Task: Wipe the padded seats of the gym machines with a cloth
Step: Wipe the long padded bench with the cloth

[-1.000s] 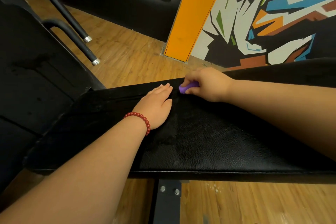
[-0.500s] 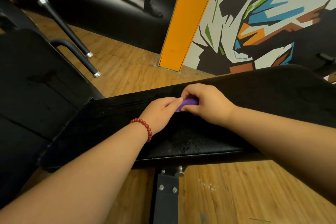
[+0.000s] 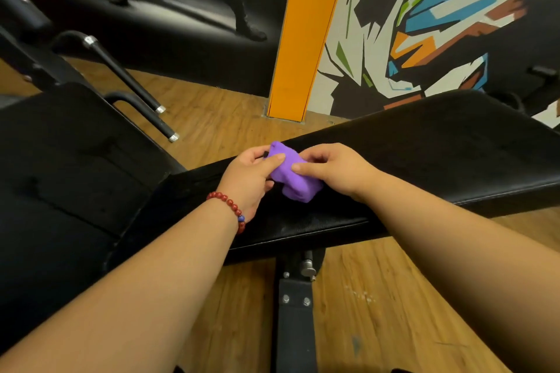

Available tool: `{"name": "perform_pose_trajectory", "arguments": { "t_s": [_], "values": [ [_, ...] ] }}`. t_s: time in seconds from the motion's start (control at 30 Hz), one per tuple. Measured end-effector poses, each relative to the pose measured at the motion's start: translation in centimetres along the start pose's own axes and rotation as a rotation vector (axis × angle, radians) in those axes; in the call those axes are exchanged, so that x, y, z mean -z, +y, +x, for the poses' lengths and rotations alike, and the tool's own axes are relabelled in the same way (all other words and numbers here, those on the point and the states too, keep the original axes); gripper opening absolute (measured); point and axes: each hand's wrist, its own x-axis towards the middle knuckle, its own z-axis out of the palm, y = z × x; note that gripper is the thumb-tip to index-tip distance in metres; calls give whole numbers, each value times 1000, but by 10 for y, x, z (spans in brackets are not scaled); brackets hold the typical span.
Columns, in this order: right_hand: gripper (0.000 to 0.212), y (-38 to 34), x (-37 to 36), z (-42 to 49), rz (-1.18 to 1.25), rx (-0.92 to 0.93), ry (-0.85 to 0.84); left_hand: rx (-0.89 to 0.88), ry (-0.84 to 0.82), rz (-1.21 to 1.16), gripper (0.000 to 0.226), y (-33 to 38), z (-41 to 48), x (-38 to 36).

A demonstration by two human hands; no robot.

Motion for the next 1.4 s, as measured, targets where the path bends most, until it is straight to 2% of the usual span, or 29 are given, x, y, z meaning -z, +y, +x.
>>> {"name": "perform_pose_trajectory", "arguments": {
  "t_s": [0.13, 0.2, 0.33, 0.43, 0.53, 0.6, 0.7, 0.8, 0.9, 1.0, 1.1, 1.2, 1.4],
  "values": [
    [14, 2, -4, -1, -5, 48, 90, 34, -24, 24, 11, 1, -8, 5],
    [16, 1, -5, -2, -28, 72, 117, 18, 25, 38, 5, 0, -8, 5],
    [16, 2, -7, -1, -180, 86, 100, 11, 153, 37, 6, -5, -2, -2],
    [20, 5, -9, 1, -282, 74, 130, -46, 252, 339, 22, -9, 6, -2],
    [31, 3, 3, 3, -490, 28, 174, -139, 225, 662, 24, -13, 2, -1],
    [43, 7, 13, 4, -706, 12, 45, -136, 183, 799, 30, -14, 2, -5],
    [49, 13, 11, -2, -931, 58, -210, -21, 58, 973, 46, -11, 3, -16],
    [44, 12, 4, -2, -944, 135, -254, 34, -13, 1093, 62, -15, -2, -22],
    [44, 11, 2, 0, -936, 111, -227, -50, -51, 1087, 61, -27, -6, -15],
    [43, 14, 0, -1, -945, 115, -214, -140, -104, 940, 56, -32, -9, -10],
    [41, 13, 0, -1, -942, 109, -207, -127, -139, 909, 53, -34, -15, -17],
    [39, 12, 0, -2, -923, 103, -196, -119, -94, 943, 57, -41, -16, -19],
    [42, 11, 0, -3, -956, 102, -224, -164, -15, 945, 46, -42, -18, -9]
  ]
}}
